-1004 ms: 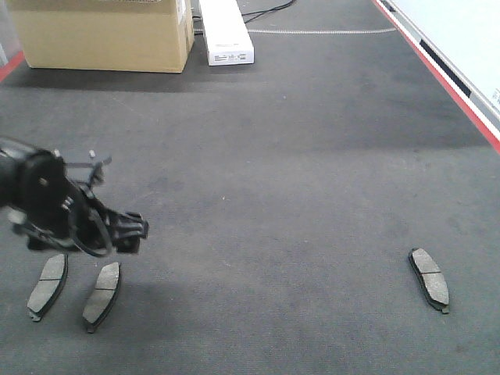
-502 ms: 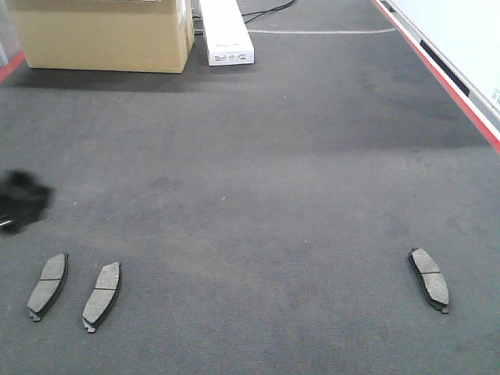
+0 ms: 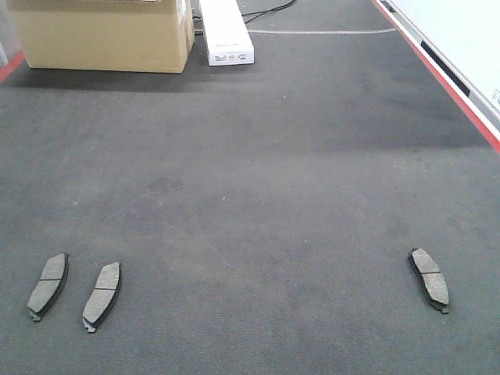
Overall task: Move and align brake pads A on conveyor
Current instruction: 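Lower the right gripper with its pad beside the other belt pad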
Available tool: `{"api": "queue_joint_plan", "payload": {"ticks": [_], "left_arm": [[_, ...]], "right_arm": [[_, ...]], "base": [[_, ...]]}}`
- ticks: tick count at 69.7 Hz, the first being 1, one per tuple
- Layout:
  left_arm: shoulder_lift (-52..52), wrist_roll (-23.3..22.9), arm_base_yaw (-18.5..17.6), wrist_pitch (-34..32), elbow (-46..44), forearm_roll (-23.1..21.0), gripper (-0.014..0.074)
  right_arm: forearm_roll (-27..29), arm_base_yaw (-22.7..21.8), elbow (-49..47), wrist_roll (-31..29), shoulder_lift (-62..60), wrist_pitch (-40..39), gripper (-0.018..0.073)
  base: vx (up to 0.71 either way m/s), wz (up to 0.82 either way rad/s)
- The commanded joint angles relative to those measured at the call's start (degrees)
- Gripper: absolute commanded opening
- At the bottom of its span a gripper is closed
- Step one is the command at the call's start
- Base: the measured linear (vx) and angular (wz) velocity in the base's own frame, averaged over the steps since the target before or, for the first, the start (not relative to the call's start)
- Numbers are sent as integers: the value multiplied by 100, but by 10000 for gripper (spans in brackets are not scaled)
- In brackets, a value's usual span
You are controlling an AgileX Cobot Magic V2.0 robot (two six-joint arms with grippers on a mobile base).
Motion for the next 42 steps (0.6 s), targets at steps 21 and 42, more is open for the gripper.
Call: {"api": "queue_joint_plan", "payload": {"ticks": [21,42], "left_arm": [[-498,239,9,-145,-14,73,485],[-498,239,9,155,-14,60,459]], "right_arm": [[-144,-22,-151,-42,42,4,-1],[-144,-22,-151,-42,42,4,-1]], "base": [[0,0],[0,0]]}}
